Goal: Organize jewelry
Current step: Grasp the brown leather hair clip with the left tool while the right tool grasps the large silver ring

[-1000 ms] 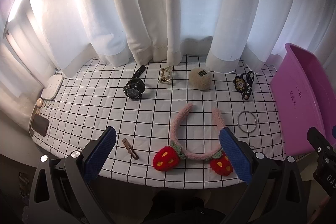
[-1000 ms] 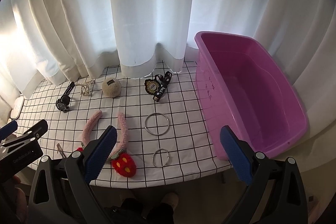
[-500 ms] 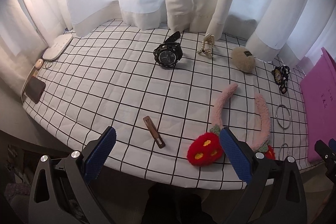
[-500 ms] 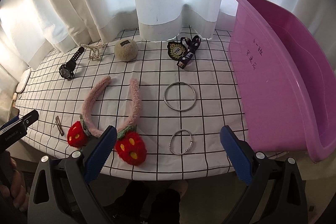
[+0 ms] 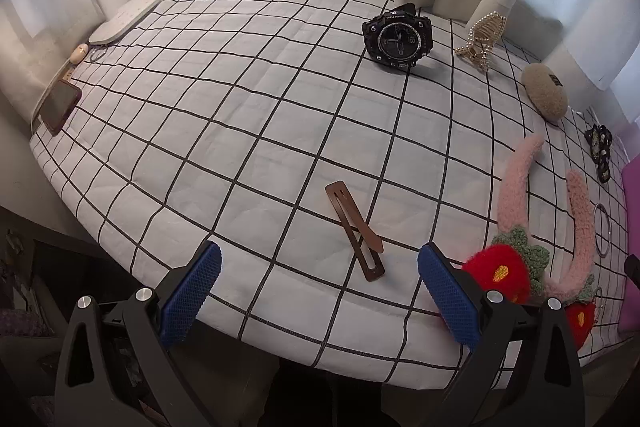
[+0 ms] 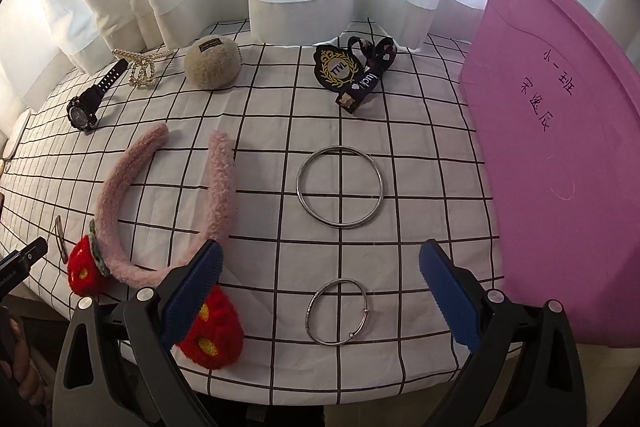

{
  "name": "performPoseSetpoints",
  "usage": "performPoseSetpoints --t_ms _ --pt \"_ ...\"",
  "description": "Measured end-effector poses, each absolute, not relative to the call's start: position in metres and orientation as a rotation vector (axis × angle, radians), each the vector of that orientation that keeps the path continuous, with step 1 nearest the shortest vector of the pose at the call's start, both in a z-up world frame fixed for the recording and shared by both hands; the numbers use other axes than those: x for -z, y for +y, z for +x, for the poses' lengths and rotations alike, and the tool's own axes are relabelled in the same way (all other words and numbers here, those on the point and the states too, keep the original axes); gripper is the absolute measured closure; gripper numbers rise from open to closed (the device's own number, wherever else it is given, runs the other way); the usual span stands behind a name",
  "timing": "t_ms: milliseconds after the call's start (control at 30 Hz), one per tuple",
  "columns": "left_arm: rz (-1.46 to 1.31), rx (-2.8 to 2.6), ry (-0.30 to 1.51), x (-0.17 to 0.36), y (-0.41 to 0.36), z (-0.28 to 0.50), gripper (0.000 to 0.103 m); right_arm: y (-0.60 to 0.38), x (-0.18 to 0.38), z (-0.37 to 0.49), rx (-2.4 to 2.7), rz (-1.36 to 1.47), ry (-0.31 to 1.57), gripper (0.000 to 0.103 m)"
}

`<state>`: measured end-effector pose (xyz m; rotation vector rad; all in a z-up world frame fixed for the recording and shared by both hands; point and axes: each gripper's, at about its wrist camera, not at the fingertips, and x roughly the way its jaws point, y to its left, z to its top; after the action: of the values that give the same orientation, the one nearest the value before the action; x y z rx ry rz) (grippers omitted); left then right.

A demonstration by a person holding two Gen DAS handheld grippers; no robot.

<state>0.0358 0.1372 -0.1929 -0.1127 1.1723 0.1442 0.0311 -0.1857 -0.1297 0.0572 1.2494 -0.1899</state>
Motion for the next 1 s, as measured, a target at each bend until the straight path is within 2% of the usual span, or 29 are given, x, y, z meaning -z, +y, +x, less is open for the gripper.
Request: performPoseSetpoints --t_ms 267,733,1000 --pt "-0.114 -0.138 1.191 0.215 0.125 0.051 0.006 -0.204 0.157 0.05 0.243 0.048 1.268 0.009" --pt "-0.098 -0.139 1.184 0.223 0.119 0.054 0.006 -0.221 0.198 0.075 0.213 0.064 1.348 0.009" --pt "-0.082 -0.14 1.113 0.224 0.115 0.048 0.005 -0.231 0.204 0.079 0.166 0.077 1.286 0.009"
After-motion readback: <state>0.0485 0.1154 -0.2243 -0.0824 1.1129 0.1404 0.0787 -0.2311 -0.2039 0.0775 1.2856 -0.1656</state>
